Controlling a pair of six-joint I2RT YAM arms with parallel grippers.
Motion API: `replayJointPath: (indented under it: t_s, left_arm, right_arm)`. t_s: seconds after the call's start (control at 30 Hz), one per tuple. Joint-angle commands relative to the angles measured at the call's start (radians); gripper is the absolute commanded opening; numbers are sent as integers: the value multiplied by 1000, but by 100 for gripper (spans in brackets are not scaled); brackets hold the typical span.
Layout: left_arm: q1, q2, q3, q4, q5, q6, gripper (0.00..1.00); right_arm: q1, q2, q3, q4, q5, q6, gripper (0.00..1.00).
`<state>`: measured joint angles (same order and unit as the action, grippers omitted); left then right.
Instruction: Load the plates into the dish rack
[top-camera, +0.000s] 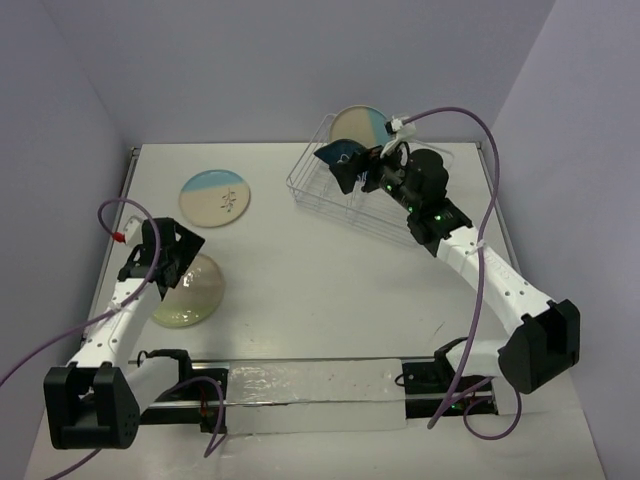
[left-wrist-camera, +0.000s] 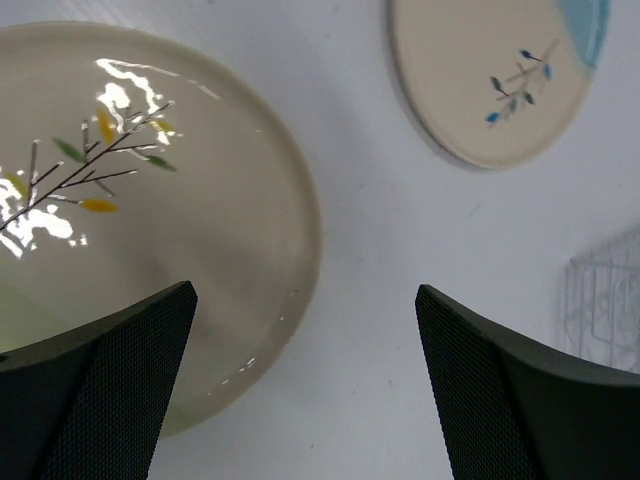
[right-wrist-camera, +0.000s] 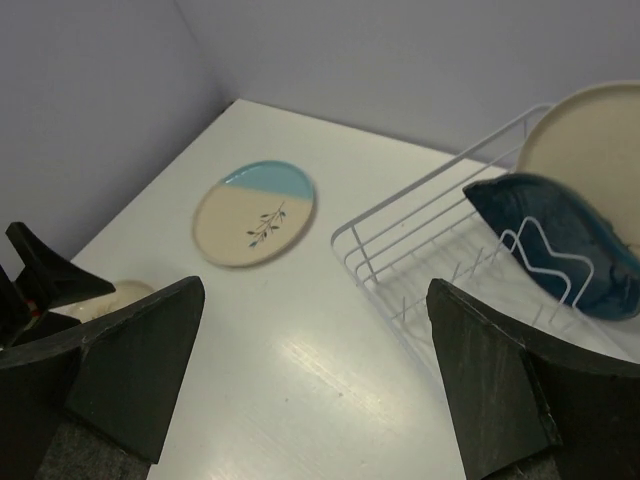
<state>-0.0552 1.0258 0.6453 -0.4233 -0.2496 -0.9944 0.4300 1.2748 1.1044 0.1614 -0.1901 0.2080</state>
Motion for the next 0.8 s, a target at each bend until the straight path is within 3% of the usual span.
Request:
replayJointPath:
  t_s: [0.0,0.07,0.17,0.27,0.5,0.73,0.77]
  left_arm:
    - [101,18,-17,-66,-15,-78,99]
    - [246,-18,-70,-52,36,-97,99]
    - [368,-42,-119,-42,61,-90,99]
    - [420,-23,-128,-52,59,-79,99]
    - [459,48,-121,-49,41,-82,99]
    - [460,187,-151,43,133,-49,99]
    - [460,207,-155,60,146,-39,96]
  right_arm:
    - [59,-34,-26,-24,36,81,100]
    - [125,-25,-56,-48,93,46,100]
    - [141,-2,-82,-46,81,53,100]
    - [144,33,-84,-44,57,60,100]
    - [145,109,-63,-43,20,66,100]
    - [145,133,-61,-43,15,53,100]
    - [144,133,-61,-43,17,53,100]
